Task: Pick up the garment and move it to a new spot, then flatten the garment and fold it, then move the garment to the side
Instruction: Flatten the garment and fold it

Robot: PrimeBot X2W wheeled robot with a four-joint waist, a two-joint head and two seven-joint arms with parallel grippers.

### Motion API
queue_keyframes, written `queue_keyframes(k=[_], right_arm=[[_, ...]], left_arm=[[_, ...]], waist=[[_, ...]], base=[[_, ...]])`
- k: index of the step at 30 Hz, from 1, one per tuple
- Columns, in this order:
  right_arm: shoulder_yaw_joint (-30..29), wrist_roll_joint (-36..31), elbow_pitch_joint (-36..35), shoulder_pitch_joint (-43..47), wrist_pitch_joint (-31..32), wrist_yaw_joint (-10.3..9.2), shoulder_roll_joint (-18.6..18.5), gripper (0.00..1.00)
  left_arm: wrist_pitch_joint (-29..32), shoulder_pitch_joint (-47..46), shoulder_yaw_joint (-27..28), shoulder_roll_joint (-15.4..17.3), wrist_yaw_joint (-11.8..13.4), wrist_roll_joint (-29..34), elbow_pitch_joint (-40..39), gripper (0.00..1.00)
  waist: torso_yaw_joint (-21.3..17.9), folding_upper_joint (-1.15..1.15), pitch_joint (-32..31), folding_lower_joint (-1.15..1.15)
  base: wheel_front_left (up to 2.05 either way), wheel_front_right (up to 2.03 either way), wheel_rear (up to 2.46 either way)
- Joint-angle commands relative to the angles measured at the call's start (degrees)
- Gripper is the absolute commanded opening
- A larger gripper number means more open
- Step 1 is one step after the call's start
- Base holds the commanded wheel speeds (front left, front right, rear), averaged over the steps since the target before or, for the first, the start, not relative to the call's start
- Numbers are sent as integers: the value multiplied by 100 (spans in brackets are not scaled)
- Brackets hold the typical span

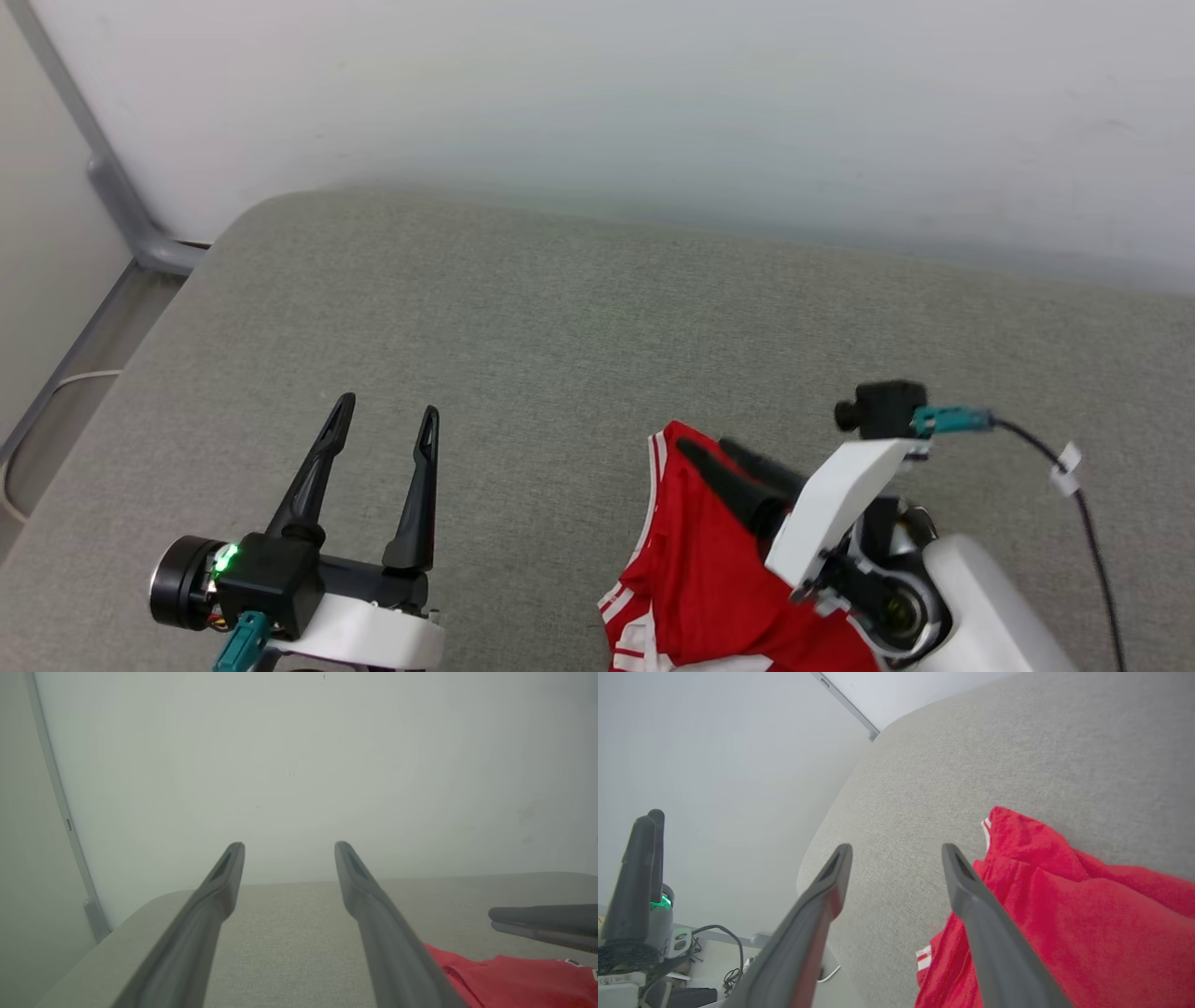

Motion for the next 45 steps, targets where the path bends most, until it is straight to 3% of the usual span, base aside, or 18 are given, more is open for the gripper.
queue_keyframes(k=[1, 4, 9, 14, 18, 26, 31, 37, 45], right_arm=[[-133, -309, -62, -120, 4, -3, -4, 100], [-380, -1295, -380, -249, 53, -3, -201, 100], [-445, -2656, -1081, -185, -155, -4, -1046, 100], [-804, -3223, -1490, 101, -665, -3, -1740, 100], [-1257, -3516, -1686, 467, -1215, -5, -2007, 100], [-2260, -3781, -1922, 1427, -2518, -6, -1679, 100], [-2637, -3984, -1939, 1834, -3131, -5, -1189, 100], [-2817, -4253, -1912, 2066, -3405, -5, -548, 100], [-2711, -4296, -1852, 2110, -3479, -4, -417, 100]], left_arm=[[-12, 61, -9, 13, -8, -41, -22, 100], [-12, 37, -11, -8, -8, -116, -47, 100], [-12, -11, -54, -32, -8, -249, -17, 100], [-12, -37, -91, -59, -8, -319, 1, 100], [-12, -42, -119, -79, -8, -380, 19, 100], [-12, 57, -180, -98, -2, -491, 172, 100], [-12, 98, -176, -101, -2, -547, 289, 100], [-12, 129, -249, -104, -2, -566, 470, 100], [-12, 102, -305, -66, -2, -561, 588, 100]], waist=[[-70, 0, -25, 0], [-176, 0, -29, 0], [-368, 0, 1, 0], [-549, 0, 52, 0], [-667, 0, 114, 0], [-797, 0, 202, 0], [-811, 0, 197, 0], [-778, 0, 215, 0], [-758, 0, 217, 0]], base=[[0, 0, 0], [0, 0, 0], [0, 0, 0], [0, 0, 0], [0, 0, 0], [0, 0, 0], [0, 0, 0], [0, 0, 0], [0, 0, 0]])
